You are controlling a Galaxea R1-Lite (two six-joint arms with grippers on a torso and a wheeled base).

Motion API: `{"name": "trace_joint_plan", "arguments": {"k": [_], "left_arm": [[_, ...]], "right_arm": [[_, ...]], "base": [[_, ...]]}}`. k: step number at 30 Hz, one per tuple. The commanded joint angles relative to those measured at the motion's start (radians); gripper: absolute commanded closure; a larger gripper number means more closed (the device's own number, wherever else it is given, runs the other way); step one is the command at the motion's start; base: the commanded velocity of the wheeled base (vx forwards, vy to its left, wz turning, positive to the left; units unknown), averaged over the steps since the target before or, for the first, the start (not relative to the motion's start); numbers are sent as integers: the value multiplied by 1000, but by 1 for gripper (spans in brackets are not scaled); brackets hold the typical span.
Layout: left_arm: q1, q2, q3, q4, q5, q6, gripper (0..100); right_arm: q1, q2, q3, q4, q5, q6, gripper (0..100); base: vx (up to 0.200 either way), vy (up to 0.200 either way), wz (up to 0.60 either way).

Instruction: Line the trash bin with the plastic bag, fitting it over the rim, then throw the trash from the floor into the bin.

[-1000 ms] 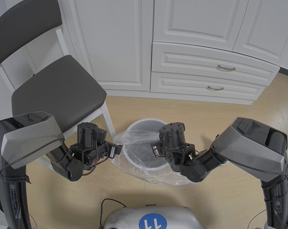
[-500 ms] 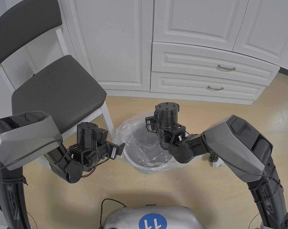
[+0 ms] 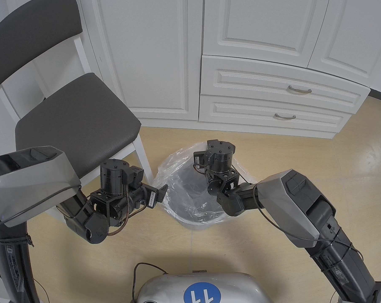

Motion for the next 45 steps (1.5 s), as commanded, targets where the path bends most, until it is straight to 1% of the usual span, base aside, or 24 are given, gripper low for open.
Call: {"name": "trace_joint_plan", "arguments": {"k": [1, 7, 8, 13, 16, 17, 18, 19, 21, 26, 33, 36, 38, 41, 44, 45], "left_arm": [[-3, -5, 4, -9, 1, 0, 0], [-8, -8, 20, -28, 1, 2, 0], [-11, -8, 20, -28, 1, 2, 0], [-16, -5, 20, -29, 1, 2, 0], [-16, -2, 16, -32, -1, 0, 0], [-16, -2, 16, -32, -1, 0, 0], [-16, 4, 9, -51, -1, -1, 0], [-16, 9, 6, -63, -1, -1, 0], [-16, 24, -5, -78, -1, -3, 0], [-19, 55, -28, -107, 1, -7, 0], [-33, 75, -33, -117, 2, -7, 0], [-34, 69, -25, -117, 2, -7, 0], [-36, 69, -20, -117, 1, -6, 0], [-39, 70, -11, -117, -1, -4, 0], [-40, 75, -11, -117, 1, -4, 0], [-40, 82, -17, -115, -1, -4, 0]], "right_arm": [[-5, 18, -5, -30, 7, -1, 100], [-5, 1, -5, -55, 8, -1, 100], [-3, -7, -5, -55, 8, -1, 0], [15, -48, 10, -43, 2, -1, 0], [32, -159, 213, -24, 16, -4, 0], [32, -159, 213, -24, 16, -4, 0], [43, -242, 357, 0, 47, -2, 0], [46, -280, 414, 5, 62, -1, 0], [49, -343, 496, 8, 68, -1, 0], [51, -479, 651, 19, 70, -1, 0], [51, -594, 766, 28, 61, -1, 0], [52, -654, 861, 85, 62, 1, 0], [55, -676, 917, 105, 64, 2, 0], [66, -671, 1016, 94, 70, 5, 0], [68, -648, 1043, 89, 71, 22, 0], [66, -604, 1043, 69, 70, 74, 0]], "base": [[0, 0, 0], [0, 0, 0], [0, 0, 0], [0, 0, 0], [0, 0, 0], [0, 0, 0], [0, 0, 0], [0, 0, 0], [0, 0, 0], [0, 0, 0], [0, 0, 0], [0, 0, 0], [0, 0, 0], [0, 0, 0], [0, 0, 0], [0, 0, 0]]}}
